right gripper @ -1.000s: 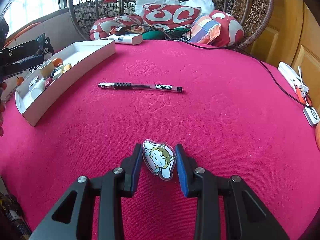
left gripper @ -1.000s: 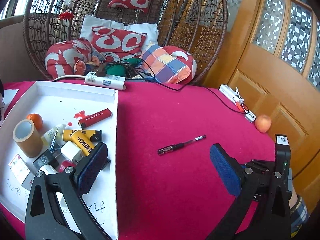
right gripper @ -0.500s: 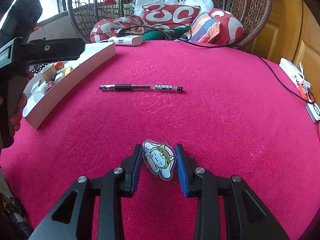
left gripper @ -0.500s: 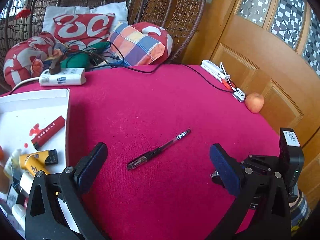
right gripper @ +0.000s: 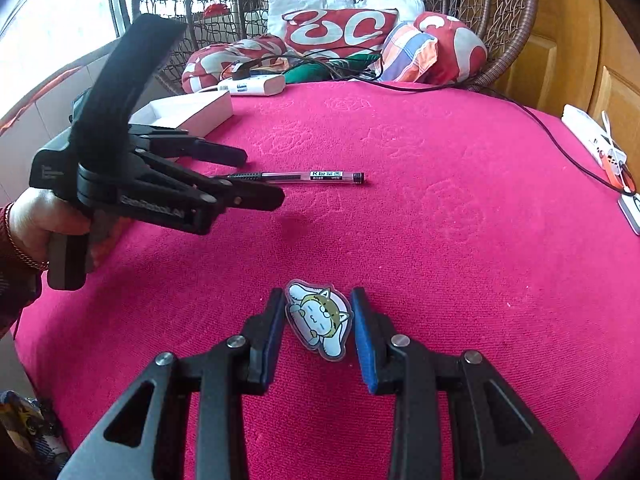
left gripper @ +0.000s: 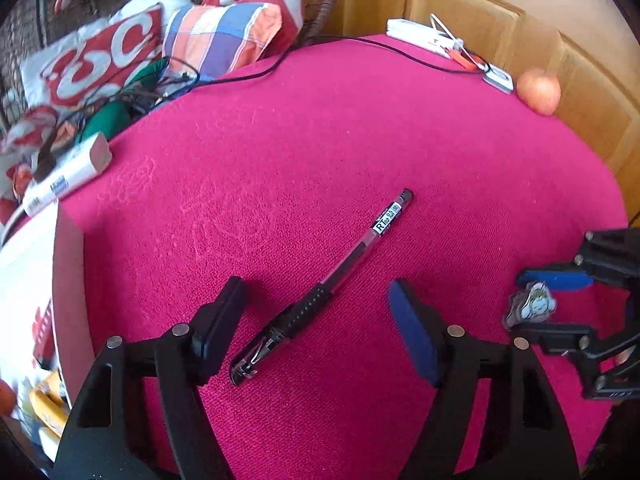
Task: Organize rigid objects
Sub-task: 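Grasp the black pen with the left tool, then carry the pen in the left tool while the right tool carries the badge to the tray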
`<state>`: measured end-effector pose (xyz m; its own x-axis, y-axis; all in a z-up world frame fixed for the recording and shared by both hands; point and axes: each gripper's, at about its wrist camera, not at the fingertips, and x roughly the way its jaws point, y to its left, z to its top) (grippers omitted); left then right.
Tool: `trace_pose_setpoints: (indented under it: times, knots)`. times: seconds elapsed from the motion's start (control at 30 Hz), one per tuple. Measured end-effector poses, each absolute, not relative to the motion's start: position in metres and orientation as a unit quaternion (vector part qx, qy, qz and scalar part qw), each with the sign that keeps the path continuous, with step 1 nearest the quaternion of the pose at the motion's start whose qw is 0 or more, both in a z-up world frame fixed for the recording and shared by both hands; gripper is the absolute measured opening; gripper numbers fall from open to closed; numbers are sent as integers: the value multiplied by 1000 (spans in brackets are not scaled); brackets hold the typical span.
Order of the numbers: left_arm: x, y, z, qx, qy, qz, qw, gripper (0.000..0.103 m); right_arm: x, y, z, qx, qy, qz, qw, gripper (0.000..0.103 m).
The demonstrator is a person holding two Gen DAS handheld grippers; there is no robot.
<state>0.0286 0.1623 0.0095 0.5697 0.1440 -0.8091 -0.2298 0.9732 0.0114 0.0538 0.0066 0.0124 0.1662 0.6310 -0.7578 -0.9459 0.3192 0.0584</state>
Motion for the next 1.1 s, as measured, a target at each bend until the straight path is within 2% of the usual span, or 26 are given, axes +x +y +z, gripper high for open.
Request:
trace_pose_setpoints:
  times: [0.17, 0.2, 0.27, 0.3, 0.4, 0.57, 0.83, 1.1]
  knots:
    - [22, 164, 11, -34, 472, 78, 877, 72, 55, 6, 13, -216, 358, 542, 729, 33]
    - [21, 164, 11, -34, 474, 75, 877, 67, 55, 5, 13, -215, 359, 543, 728, 33]
    - [20, 158, 13, -32, 469, 63, 881, 38, 54, 5, 13, -215, 359, 542, 729, 33]
    - [20, 156, 14, -31, 467, 64, 881, 13, 53, 6, 13, -218, 357, 541, 730, 32]
    - [17, 149, 13, -35, 453, 87, 887, 12, 50, 8, 13, -230, 350, 535, 734, 32]
    - [-5, 152, 18, -110, 405, 103, 902, 12, 50, 6, 16, -226, 343, 529, 743, 32]
    - [-47, 144, 53, -171, 324, 102, 925, 12, 54, -13, 34, -151, 334, 525, 768, 32]
    - [-83, 143, 91, -188, 265, 109, 939, 12, 41, -13, 65, -131, 302, 537, 777, 32]
